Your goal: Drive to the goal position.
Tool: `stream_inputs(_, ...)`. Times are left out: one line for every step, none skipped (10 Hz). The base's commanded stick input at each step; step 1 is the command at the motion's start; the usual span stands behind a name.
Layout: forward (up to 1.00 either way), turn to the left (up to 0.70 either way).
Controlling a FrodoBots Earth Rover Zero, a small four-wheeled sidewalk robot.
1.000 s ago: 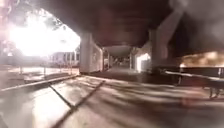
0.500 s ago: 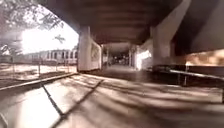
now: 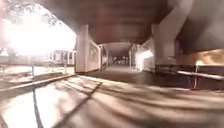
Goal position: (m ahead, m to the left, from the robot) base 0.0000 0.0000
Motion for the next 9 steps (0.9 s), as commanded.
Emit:
stream_inputs(0.85, -0.11)
stream_inputs(0.85, -0.34)
stream_inputs(0.85, -0.34)
stream_inputs(0.85, -0.20)
stream_inputs(0.85, 0.00)
stream_inputs(0.85, 0.00)
stream_inputs(0.85, 0.00)
stream_inputs(0.85, 0.00)
stream_inputs(0.85, 0.00)
